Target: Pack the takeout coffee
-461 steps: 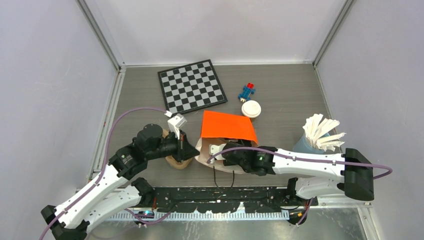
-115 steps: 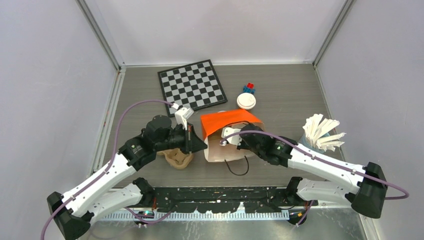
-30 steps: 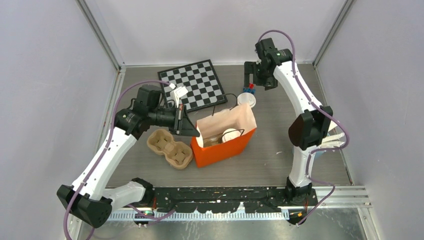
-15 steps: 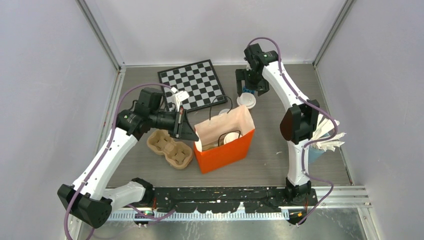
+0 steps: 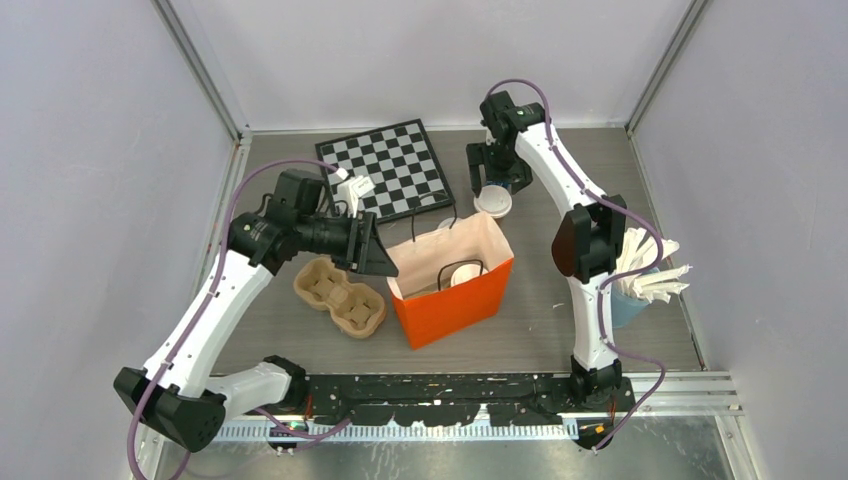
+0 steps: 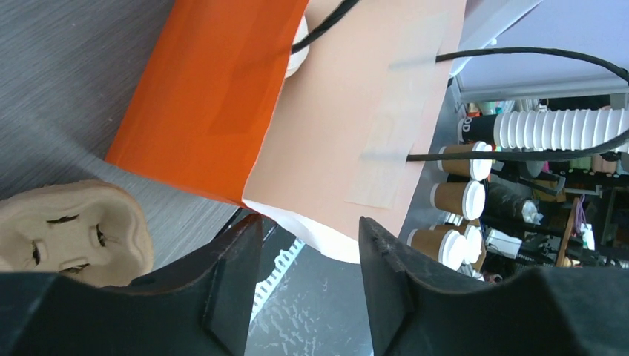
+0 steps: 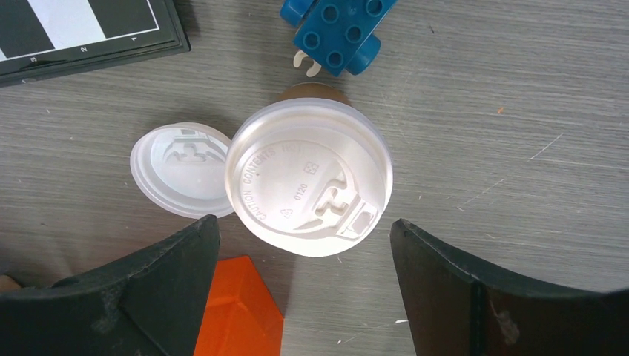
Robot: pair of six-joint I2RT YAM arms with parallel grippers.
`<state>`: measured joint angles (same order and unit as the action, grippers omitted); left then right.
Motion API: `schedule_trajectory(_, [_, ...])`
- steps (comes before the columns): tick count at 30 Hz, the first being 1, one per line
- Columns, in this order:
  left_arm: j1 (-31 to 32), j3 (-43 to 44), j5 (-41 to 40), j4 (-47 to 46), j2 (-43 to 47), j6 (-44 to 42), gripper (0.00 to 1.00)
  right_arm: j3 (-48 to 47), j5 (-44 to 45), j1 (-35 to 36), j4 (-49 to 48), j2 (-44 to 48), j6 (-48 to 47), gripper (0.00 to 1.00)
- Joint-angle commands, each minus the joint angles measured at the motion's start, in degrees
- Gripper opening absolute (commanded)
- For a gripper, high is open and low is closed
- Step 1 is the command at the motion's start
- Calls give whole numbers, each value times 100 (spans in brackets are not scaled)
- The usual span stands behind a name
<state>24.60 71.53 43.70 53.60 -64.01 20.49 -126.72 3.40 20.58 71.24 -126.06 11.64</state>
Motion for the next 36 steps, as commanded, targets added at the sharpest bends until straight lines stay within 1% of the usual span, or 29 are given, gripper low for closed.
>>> schedule_trajectory(1, [-34,251,-256,108,19,-17,54,64,7,18,-1,29,-138,89])
schedule_trajectory(3, [-34,260,-403,137,27,-2,56,167,-249,-32,-43,40,-172,86])
schedule_trajectory(5, [-34,290,-582,140,36,15,57,315,-258,-58,-167,87,-137,83])
schedule_trajectory(12, [-34,434,-986,158,181,31,57,217,-239,-82,-197,-60,-93,82])
schedule_trajectory(16, [-34,522,-1160,210,260,3,58,203,-103,-88,-183,-20,-111,76])
schedule_trajectory(19, [-34,555,-1340,217,301,-1,58,378,-84,-160,-176,163,-101,73])
schedule_trajectory(23, [-34,583,-1634,145,351,23,58,813,82,-284,-229,543,-124,72])
schedule_trajectory(29, [-34,600,-1653,38,298,51,58,1454,2,-521,-467,986,-104,71])
schedule_trajectory(34, [-34,621,-1619,48,272,51,58,1217,-166,-547,-465,998,-103,71])
schedule_trajectory(36, [-34,617,-1644,56,287,51,58,1081,-355,-535,-496,1036,-71,72])
